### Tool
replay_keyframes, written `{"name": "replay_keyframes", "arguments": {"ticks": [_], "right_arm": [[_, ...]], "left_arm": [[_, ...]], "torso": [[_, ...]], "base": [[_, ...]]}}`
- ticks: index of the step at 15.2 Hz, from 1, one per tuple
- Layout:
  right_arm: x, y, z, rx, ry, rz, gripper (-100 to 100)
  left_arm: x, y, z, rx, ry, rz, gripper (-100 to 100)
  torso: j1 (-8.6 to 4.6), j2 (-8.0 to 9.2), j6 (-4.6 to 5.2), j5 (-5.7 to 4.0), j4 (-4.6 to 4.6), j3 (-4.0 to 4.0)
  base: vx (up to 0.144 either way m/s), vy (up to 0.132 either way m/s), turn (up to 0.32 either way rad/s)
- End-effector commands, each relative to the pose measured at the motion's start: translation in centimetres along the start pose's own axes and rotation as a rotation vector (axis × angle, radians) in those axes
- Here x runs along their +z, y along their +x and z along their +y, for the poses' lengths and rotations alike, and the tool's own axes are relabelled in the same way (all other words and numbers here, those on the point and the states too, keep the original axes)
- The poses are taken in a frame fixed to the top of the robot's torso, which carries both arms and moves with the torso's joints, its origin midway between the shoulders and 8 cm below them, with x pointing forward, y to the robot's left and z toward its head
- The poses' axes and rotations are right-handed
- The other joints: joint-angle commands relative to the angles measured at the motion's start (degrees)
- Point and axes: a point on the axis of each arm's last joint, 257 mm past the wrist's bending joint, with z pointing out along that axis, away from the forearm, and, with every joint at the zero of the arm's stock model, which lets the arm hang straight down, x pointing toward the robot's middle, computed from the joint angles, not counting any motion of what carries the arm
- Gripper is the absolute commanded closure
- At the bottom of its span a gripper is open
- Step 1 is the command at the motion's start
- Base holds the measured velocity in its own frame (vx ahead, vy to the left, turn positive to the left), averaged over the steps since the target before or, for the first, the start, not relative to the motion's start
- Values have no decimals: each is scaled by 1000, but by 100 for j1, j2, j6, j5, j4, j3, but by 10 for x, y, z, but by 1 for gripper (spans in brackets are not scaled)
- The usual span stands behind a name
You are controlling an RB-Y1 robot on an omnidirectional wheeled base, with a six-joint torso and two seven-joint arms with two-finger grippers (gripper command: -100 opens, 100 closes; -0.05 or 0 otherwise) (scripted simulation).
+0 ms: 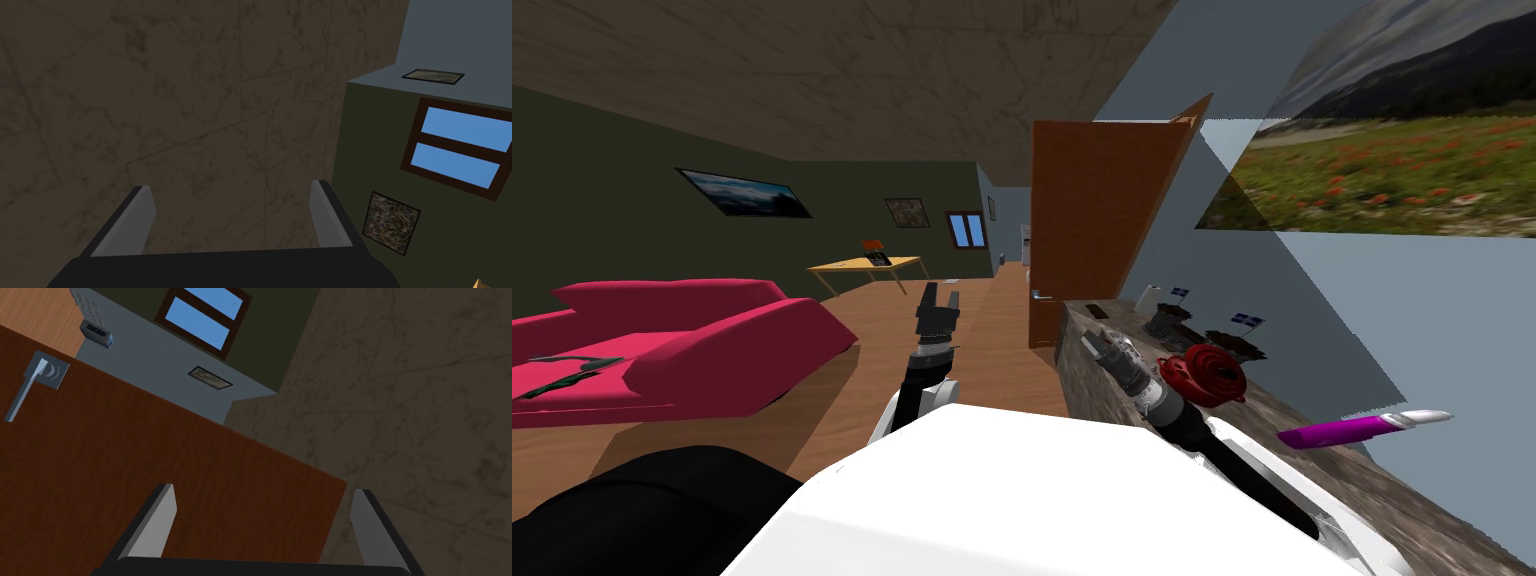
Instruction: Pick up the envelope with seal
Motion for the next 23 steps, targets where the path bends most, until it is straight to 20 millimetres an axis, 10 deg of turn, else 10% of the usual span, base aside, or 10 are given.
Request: {"name": "replay_keyframes", "arguments": {"ticks": [1, 23], "right_arm": [[-5, 8, -6, -4, 25, 42, -100], [-106, 74, -103, 55, 434, 451, -100]], "left_arm": [[0, 0, 0, 0, 0, 0, 0], [0, 0, 0, 0, 0, 0, 0]], "torso": [[0, 0, 0, 0, 0, 0], [0, -5, 0, 0, -1, -3]], "base": [[29, -4, 16], [37, -5, 23]]}}
